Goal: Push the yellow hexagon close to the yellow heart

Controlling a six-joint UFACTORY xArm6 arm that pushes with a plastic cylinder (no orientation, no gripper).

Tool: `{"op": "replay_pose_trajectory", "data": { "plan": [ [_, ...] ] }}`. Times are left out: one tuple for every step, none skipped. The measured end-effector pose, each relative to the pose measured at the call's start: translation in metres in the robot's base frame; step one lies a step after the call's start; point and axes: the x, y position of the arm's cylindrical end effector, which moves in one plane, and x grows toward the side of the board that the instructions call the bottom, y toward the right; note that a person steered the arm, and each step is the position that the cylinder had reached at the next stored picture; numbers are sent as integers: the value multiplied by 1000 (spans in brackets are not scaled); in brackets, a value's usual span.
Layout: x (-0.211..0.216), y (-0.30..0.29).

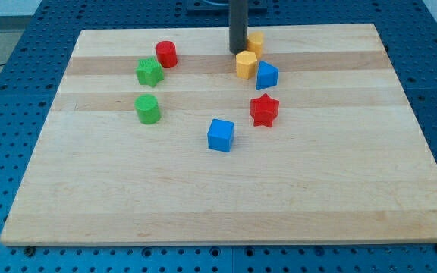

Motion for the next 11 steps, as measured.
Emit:
{"op": "replay_pose_trajectory", "data": {
  "plan": [
    [2, 12],
    [2, 1],
    [15, -32],
    [67, -44],
    [91, -35],
    [62, -31],
    [62, -2],
    [70, -5],
    [85, 4],
    [62, 18],
    [38, 32]
  ]
}}
